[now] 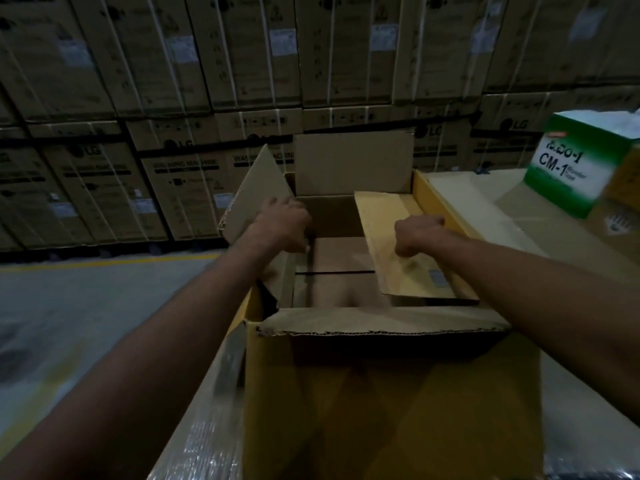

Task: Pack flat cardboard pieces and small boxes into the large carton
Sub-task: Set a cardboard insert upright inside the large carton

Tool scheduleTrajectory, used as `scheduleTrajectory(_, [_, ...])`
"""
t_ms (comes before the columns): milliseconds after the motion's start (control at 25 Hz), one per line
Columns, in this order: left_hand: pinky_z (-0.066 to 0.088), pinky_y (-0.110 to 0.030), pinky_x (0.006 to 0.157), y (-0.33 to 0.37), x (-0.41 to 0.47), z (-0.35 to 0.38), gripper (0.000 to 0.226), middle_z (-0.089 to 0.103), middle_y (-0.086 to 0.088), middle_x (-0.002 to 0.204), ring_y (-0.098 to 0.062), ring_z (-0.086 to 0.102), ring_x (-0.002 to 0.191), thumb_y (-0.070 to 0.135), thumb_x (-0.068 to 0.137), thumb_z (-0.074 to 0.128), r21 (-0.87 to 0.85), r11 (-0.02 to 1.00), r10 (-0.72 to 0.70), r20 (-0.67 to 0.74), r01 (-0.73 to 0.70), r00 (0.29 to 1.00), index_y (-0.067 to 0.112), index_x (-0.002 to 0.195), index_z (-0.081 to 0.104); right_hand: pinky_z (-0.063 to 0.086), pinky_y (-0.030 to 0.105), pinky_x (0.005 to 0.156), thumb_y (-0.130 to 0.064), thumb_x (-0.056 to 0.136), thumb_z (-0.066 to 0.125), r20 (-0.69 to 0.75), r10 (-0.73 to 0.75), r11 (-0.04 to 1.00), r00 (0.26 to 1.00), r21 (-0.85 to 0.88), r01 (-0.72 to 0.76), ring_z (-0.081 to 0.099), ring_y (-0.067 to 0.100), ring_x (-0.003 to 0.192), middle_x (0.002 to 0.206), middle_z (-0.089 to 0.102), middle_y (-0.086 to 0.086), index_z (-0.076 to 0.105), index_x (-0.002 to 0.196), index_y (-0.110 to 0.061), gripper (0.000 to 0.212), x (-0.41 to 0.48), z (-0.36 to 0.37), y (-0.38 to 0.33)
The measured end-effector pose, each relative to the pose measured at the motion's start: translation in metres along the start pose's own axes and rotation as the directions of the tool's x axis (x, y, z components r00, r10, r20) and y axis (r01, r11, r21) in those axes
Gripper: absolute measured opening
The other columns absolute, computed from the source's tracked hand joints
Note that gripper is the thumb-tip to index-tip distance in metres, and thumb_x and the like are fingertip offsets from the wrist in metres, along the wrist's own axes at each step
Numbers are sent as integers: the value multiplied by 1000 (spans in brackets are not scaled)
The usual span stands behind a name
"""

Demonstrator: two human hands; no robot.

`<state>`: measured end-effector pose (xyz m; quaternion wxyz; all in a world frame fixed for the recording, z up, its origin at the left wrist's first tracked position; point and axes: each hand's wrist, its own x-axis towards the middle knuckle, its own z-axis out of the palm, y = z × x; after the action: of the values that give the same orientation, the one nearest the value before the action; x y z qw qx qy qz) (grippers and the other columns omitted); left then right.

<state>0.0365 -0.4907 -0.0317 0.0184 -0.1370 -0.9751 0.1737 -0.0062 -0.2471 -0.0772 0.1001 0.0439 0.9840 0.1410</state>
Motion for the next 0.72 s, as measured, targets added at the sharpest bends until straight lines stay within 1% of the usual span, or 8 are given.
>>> scheduleTrajectory(80, [44, -44, 107, 19, 21, -2, 44, 59, 0, 137, -23, 54, 126, 40, 92, 68, -257, 966, 43, 117, -11, 992, 25, 133, 62, 46, 54, 104, -71, 90, 50, 34, 7, 978, 999, 207, -14, 55, 35, 123, 142, 56, 14, 47, 144, -12, 79, -1, 6, -1])
scheduleTrajectory(160, [50, -39, 101, 32, 39, 0, 41, 65, -1, 131, -22, 61, 117, 34, 94, 68, -401, 916, 119, 228, -18, 966, 16, 131, 64, 45, 56, 104, -89, 68, 56, 125, -6, 940, 992, 340, -37, 51, 40, 128, 147, 47, 18, 33, 153, -13, 116, -7, 14, -22])
scheduleTrajectory(240, [52, -33, 95, 45, 50, 4, 39, 66, -7, 131, -21, 63, 114, 27, 96, 68, -458, 888, 202, 316, -38, 927, 8, 130, 66, 52, 52, 96, -66, 75, 70, 114, -25, 934, 993, 357, -17, 59, 36, 117, 133, 55, 16, 35, 150, -12, 98, -19, 19, -36])
scheduleTrajectory(360, [53, -29, 89, 62, 62, 7, 40, 64, -13, 134, -21, 60, 112, 24, 98, 67, -564, 825, 297, 371, -40, 880, 2, 131, 65, 57, 33, 60, -27, 96, 59, -86, 8, 903, 996, 428, 30, 68, 17, 71, 82, 69, 4, 65, 108, -9, 23, -23, -12, -13])
scheduleTrajectory(440, [49, -37, 105, 69, 67, 7, 44, 63, -8, 134, -23, 59, 121, 33, 97, 66, -612, 790, 320, 357, -39, 877, 8, 133, 64, 59, 34, 68, -17, 99, 57, -156, 90, 854, 984, 520, 4, 67, 20, 80, 90, 65, 6, 66, 112, -6, 19, -21, -42, 26])
scheduleTrajectory(560, [47, -46, 109, 79, 79, 8, 49, 62, -4, 132, -25, 59, 123, 44, 96, 65, -651, 757, 340, 324, -52, 883, 14, 134, 63, 53, 37, 74, -7, 102, 50, -145, 239, 759, 960, 644, -92, 63, 30, 94, 98, 55, 15, 54, 134, 2, 34, -23, -61, 78])
scheduleTrajectory(640, [49, -48, 106, 85, 86, 12, 50, 64, -5, 130, -25, 62, 119, 49, 93, 67, -664, 746, 350, 320, -56, 880, 17, 131, 64, 47, 36, 73, -2, 101, 46, -100, 269, 719, 958, 683, -130, 59, 27, 80, 89, 52, 14, 43, 145, 3, 45, -19, -57, 95])
scheduleTrajectory(720, [50, -50, 104, 92, 91, 12, 53, 65, -6, 130, -26, 64, 115, 53, 90, 68, -692, 721, 361, 329, -37, 873, 20, 131, 63, 46, 36, 70, 0, 100, 48, -63, 263, 691, 963, 709, -143, 55, 24, 73, 89, 53, 14, 46, 144, 1, 44, -8, -52, 102])
